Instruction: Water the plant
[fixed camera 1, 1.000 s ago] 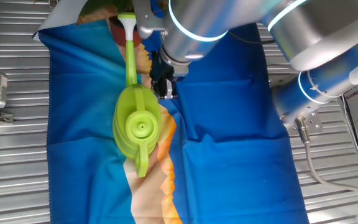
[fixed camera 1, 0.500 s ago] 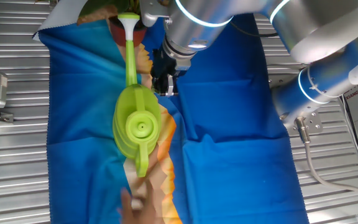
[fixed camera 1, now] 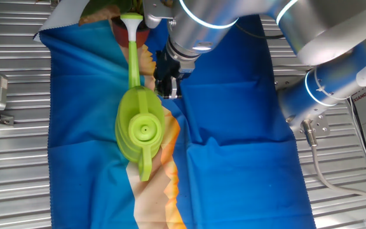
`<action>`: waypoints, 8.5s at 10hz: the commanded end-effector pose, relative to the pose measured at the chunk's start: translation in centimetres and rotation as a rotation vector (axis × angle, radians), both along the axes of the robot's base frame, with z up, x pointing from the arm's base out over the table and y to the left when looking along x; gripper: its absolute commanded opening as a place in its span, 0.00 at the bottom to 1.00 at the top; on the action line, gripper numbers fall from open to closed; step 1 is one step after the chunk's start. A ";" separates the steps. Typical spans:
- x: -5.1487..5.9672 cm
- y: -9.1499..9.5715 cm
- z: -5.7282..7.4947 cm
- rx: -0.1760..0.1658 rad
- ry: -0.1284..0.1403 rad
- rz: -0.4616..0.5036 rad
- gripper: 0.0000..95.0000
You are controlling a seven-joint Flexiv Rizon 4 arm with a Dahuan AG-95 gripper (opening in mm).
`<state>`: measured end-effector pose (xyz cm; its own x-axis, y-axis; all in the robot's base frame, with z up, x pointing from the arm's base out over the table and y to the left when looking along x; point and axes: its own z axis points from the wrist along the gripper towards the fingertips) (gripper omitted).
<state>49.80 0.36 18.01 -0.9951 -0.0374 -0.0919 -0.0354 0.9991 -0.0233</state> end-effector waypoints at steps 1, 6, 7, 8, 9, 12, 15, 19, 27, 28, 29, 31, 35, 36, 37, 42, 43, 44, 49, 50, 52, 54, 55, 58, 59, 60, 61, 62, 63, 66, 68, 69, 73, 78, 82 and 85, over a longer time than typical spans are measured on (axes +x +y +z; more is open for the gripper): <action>-0.1 -0.2 1.0 0.003 0.013 0.006 0.00; -0.2 -0.4 3.0 0.003 0.019 0.015 0.00; -0.4 -0.4 3.2 0.004 0.017 0.012 0.00; -0.5 -0.4 3.4 0.005 0.015 0.014 0.00; -0.5 -0.5 3.6 0.005 0.013 0.018 0.00; -0.6 -0.4 3.7 -0.003 0.004 0.025 0.00; -0.7 -0.3 3.9 -0.005 0.000 0.056 0.00; 0.0 0.4 4.6 0.004 0.020 0.093 0.00; 1.0 1.5 5.6 0.017 0.016 0.135 0.00; 1.0 1.6 5.6 0.019 0.017 0.143 0.00; 0.9 1.7 5.7 0.018 0.018 0.170 0.00; 0.6 1.9 5.9 0.003 0.022 0.235 0.00; 0.4 2.1 6.0 -0.027 0.025 0.498 0.00; 0.4 2.2 6.0 -0.033 0.025 0.551 0.00; 0.4 2.2 6.0 -0.036 0.033 0.689 0.00; 0.1 2.5 6.1 -0.051 0.039 0.900 0.00; 0.1 2.5 6.1 -0.051 0.039 0.917 0.00; 0.1 2.5 6.1 -0.052 0.038 0.946 0.00; 0.1 2.5 6.1 -0.070 0.039 1.147 0.00; 0.1 2.5 6.1 -0.074 0.040 1.178 0.00; 0.0 2.6 6.2 -0.078 0.037 1.234 0.00; 0.0 2.6 6.2 -0.080 0.037 1.280 0.00; 0.0 2.6 6.2 -0.082 0.037 1.309 0.00; -0.2 2.7 6.3 -0.092 0.039 1.395 0.00; -0.2 2.7 6.3 -0.091 0.032 1.392 0.00; -0.2 2.8 6.2 -0.092 0.027 1.390 0.00; -0.1 2.8 6.2 -0.092 0.024 1.399 0.00; -0.1 2.8 6.2 -0.090 0.021 1.417 0.20; -0.1 2.9 6.1 -0.088 0.018 1.426 0.20; 0.0 2.9 6.1 -0.081 0.010 1.448 0.60; 0.0 2.9 6.1 -0.081 0.010 1.454 0.80; 0.0 2.9 6.1 -0.081 0.010 1.454 0.80; 0.1 3.1 5.9 -0.079 0.013 1.451 1.00; 0.6 3.7 5.3 -0.085 0.018 1.419 0.80; 1.1 3.8 4.8 -0.087 0.015 1.414 0.80; 1.6 3.8 4.3 -0.084 0.013 1.412 0.80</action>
